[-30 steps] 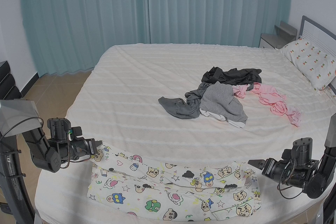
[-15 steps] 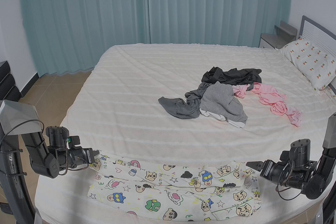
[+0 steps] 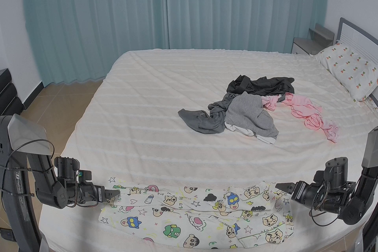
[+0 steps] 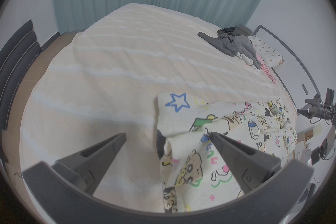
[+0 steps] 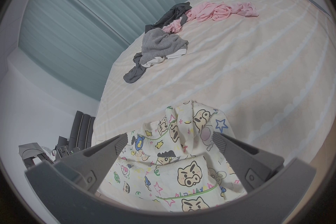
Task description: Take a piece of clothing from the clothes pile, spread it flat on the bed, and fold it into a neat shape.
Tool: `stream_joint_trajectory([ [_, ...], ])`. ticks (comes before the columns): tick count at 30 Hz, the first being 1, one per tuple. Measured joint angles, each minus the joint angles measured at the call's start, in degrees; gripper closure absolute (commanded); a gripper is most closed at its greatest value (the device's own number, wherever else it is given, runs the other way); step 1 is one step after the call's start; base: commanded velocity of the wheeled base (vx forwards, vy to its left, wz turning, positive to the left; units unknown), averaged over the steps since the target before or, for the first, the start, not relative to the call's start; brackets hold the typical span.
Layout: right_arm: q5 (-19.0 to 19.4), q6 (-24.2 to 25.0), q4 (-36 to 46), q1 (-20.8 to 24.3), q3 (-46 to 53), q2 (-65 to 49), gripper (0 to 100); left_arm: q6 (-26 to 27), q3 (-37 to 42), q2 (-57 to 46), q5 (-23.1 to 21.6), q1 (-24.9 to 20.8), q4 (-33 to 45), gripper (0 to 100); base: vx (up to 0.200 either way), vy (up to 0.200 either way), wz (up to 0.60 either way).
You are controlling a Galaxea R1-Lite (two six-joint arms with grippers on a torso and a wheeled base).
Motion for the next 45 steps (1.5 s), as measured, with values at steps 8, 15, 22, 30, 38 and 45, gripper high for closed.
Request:
stream_joint_trajectory([
  [8,-0.1,0.3,0.0,0.5,0.0,0.5,0,-0.2,0.4,0.7,-0.1,-2.5,-0.1,0,0.0,0.0,0.0],
  [15,-0.2,0.3,0.0,0.9,0.0,0.6,0,-2.0,-1.3,1.9,2.3,-6.2,0.3,0,0.0,0.0,0.0],
  [22,-0.2,0.3,0.0,1.1,0.0,0.5,0,-2.0,-1.5,2.6,6.9,-8.5,0.4,100,0.0,0.0,0.0],
  [30,-0.3,0.9,-0.1,1.0,0.0,0.3,0,-2.0,0.3,2.6,8.9,-10.3,0.5,100,0.0,0.0,0.0],
  [38,-1.0,1.1,-0.1,0.8,0.0,-0.3,0,-2.1,0.6,0.7,8.8,-8.7,1.5,100,0.0,0.0,0.0],
  [45,-1.3,2.2,0.0,0.6,0.0,-1.8,0,-2.0,0.3,-2.0,8.2,-5.0,2.0,100,0.0,0.0,0.0],
])
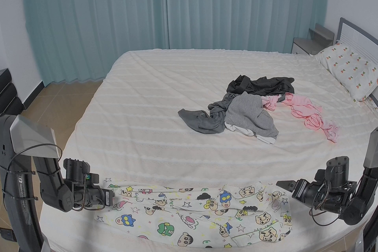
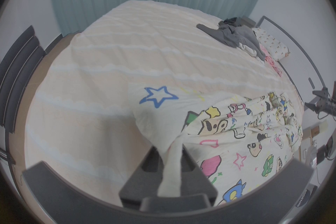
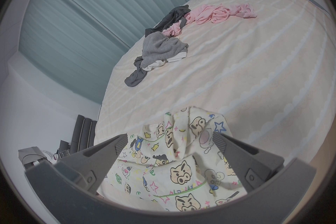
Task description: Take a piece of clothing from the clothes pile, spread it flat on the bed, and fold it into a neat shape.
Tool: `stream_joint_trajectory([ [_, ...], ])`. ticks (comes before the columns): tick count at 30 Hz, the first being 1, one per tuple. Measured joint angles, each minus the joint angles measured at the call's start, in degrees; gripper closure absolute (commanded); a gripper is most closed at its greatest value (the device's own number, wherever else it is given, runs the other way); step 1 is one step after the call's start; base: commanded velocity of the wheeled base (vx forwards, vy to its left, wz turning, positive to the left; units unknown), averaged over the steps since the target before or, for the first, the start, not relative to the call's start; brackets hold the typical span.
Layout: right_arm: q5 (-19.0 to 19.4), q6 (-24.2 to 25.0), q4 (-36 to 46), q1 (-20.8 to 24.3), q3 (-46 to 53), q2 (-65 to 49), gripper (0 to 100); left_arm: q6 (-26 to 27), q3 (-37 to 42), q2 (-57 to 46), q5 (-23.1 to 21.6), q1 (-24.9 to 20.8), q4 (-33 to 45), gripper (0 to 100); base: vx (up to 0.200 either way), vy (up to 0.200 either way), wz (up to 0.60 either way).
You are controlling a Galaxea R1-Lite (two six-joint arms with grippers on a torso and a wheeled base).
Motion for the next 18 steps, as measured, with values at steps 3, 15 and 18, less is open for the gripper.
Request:
stream_joint_trajectory([
  [3,0.0,0.5,0.0,0.0,0.0,-0.5,0,0.0,-0.1,-1.1,-0.6,2.1,0.2,100,0.0,0.0,0.0],
  [15,-0.1,0.6,0.0,-0.2,0.0,-1.1,0,0.5,-2.1,-4.2,-6.0,14.7,3.1,100,0.0,0.0,0.0],
  [18,-0.1,0.6,0.0,-0.3,0.0,-1.1,0,0.9,-4.5,-5.0,-7.5,17.8,8.1,100,0.0,0.0,0.0],
])
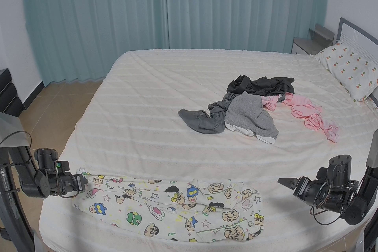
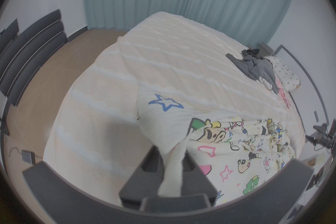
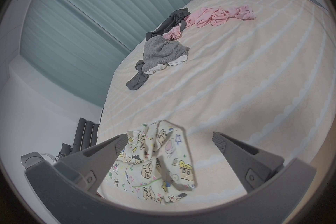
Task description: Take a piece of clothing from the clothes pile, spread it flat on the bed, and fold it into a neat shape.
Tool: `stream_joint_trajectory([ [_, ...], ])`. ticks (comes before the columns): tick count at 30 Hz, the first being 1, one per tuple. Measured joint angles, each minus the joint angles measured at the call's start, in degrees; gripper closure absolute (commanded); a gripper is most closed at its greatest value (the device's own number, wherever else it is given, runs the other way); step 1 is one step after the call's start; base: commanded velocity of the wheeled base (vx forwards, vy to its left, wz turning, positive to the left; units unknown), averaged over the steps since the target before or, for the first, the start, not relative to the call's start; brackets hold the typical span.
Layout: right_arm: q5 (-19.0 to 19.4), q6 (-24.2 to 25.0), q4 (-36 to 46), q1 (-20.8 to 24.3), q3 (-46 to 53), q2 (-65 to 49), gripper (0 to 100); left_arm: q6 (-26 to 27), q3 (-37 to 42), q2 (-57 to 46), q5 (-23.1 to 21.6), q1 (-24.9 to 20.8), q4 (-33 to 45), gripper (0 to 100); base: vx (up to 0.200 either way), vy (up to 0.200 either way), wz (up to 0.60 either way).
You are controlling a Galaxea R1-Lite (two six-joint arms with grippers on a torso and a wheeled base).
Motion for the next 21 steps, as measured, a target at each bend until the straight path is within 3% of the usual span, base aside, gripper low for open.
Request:
stream_joint_trajectory([
  [11,0.1,0.0,0.0,-0.5,0.0,0.0,0,6.2,-18.3,-4.4,-3.3,14.1,23.8,100,0.0,0.0,0.0],
  [16,0.1,0.0,0.0,-0.7,0.0,0.0,0,7.2,-24.4,-6.4,-3.2,17.3,30.5,100,0.0,0.0,0.0],
  [21,0.1,0.0,-0.1,-0.8,0.0,0.1,0,7.2,-26.4,-9.8,-1.2,16.9,35.8,100,0.0,0.0,0.0],
])
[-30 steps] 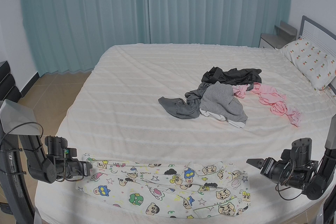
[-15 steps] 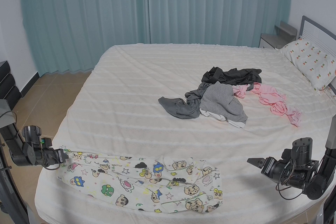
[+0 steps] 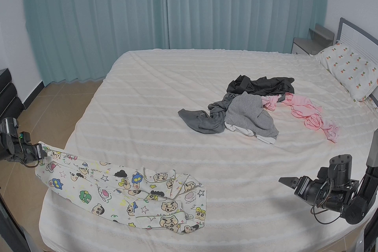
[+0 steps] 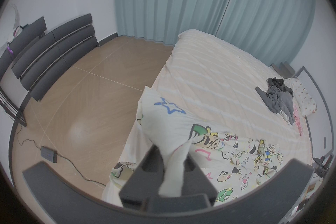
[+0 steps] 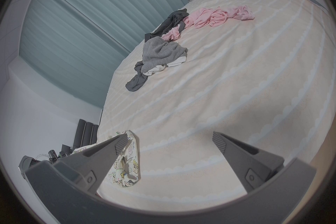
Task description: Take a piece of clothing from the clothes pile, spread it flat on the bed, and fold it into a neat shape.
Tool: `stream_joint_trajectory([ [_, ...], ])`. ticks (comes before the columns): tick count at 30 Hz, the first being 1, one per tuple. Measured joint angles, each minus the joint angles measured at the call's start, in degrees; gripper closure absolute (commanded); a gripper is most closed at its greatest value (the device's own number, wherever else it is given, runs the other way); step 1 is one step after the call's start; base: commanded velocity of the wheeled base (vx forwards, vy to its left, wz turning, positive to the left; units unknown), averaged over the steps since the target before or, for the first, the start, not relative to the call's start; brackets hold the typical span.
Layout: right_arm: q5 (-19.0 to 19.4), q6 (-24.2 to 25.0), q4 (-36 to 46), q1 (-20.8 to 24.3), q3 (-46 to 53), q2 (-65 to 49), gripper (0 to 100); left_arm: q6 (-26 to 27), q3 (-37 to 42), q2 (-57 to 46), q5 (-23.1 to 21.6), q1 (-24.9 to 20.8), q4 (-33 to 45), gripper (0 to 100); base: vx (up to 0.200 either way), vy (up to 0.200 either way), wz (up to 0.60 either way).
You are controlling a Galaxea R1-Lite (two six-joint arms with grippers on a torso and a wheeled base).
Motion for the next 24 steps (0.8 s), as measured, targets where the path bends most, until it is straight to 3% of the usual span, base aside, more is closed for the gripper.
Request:
stream_joint_trajectory([
  [4,0.0,0.0,0.0,0.0,0.0,0.0,0,-1.9,1.4,-3.4,2.4,-4.9,2.2,100,0.0,0.0,0.0],
  [9,0.0,0.0,0.0,0.0,0.0,0.1,0,-8.1,4.8,-8.1,6.4,-14.3,3.1,100,0.0,0.0,0.0],
  [24,0.0,-0.2,0.0,0.0,0.0,0.0,0,-39.1,8.2,-14.9,22.7,-55.7,2.4,100,0.0,0.0,0.0],
])
